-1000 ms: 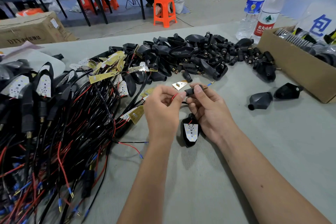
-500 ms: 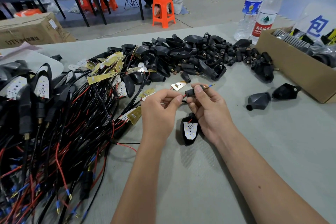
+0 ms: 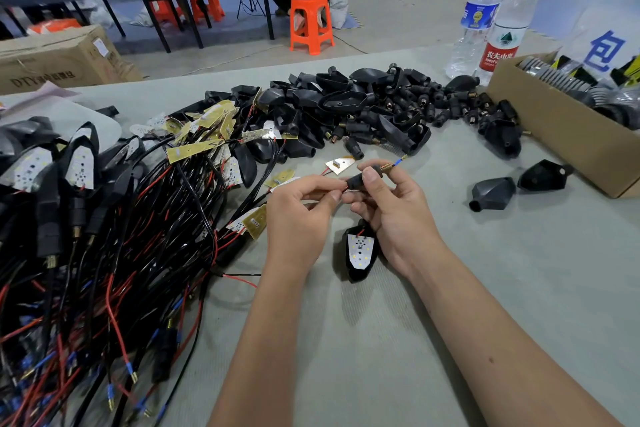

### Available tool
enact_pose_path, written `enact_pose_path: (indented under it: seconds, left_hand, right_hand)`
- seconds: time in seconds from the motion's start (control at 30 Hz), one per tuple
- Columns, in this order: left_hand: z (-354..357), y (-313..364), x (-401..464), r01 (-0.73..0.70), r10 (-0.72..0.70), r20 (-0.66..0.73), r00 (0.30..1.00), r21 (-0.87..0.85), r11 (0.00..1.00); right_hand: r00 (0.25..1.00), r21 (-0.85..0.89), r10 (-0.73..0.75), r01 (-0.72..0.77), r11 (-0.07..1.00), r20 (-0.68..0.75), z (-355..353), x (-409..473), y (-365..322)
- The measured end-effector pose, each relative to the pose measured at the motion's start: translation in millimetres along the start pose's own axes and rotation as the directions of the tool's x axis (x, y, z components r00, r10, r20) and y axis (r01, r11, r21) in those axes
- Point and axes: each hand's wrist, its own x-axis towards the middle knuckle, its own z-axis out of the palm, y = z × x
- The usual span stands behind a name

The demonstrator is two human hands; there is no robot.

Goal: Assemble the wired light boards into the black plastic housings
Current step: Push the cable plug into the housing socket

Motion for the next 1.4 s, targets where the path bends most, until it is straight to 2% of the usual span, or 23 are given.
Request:
enact_pose_path:
  seconds: [0.3, 0.53, 0.77, 0.97, 1.13, 1.4]
  left_hand:
    - [7.9, -1.5, -4.1, 0.037, -0.038, -0.153, 0.987, -0.009, 0.999]
    - [7.1, -3.6, -5.5, 0.001, -0.005, -0.128, 0.992, -0.029, 1.000]
    - [4.9, -3.0, -0.9, 0.002, -0.001, -0.096, 0.995, 0.015, 1.000]
    - [4.0, -1.4, -0.7, -0.059, 0.071, -0.078, 0.994, 0.151, 0.987]
    - [7.2, -1.5, -2.5, -0.051, 0.062, -0.140, 0.988, 0.079, 0.996]
    - [11.3, 0.6, -2.3, -0.008, 0.009, -0.013, 1.000, 0.065, 0.998]
  right_hand:
    - [0.999, -0.031, 0.005, -0.003, 1.000, 0.049, 4.2, -4.4, -3.6]
    - [0.999, -0.044, 0.019, -0.018, 0.999, 0.032, 0.4, -6.5, -2.6]
    - [0.999, 0.040, 0.017, -0.019, 0.999, 0.041, -3.1, -1.8, -3.9]
    - [0.998, 0.012, 0.026, -0.027, 1.000, 0.060, 0.4, -0.6, -3.4]
    - [0.998, -0.003, 0.037, -0.037, 0.999, 0.050, -0.7, -1.8, -5.1]
    - [0.998, -0.009, 0.034, -0.033, 0.999, 0.053, 1.1, -1.1, -6.2]
